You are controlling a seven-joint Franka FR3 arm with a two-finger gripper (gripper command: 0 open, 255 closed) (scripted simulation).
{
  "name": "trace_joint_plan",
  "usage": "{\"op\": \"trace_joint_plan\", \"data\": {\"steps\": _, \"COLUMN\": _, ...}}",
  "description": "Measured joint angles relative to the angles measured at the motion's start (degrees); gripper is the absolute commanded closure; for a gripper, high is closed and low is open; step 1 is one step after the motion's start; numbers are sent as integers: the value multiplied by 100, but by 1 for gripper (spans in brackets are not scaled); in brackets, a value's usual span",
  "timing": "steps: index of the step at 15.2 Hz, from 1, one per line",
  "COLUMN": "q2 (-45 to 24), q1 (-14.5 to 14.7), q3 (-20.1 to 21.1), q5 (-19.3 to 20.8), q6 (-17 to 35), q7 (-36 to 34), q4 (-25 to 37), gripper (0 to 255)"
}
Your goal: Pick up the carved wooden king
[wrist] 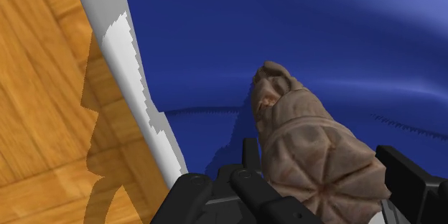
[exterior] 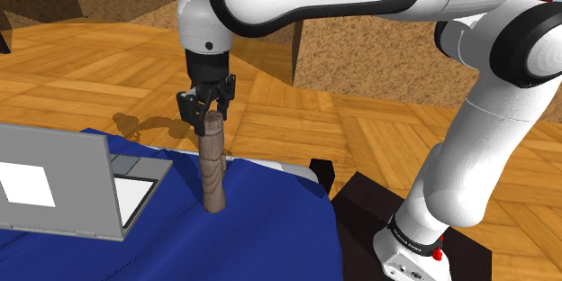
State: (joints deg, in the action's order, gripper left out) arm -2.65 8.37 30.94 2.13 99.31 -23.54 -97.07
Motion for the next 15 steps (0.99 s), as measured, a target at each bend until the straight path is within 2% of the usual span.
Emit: {"op": "trace_joint_plan", "data": {"steps": 15, "q2": -240, "q1": 77, "q3": 47, "q5": 121, "q6": -1143, "q7": -68, "q4": 1339, "gripper": 255}}
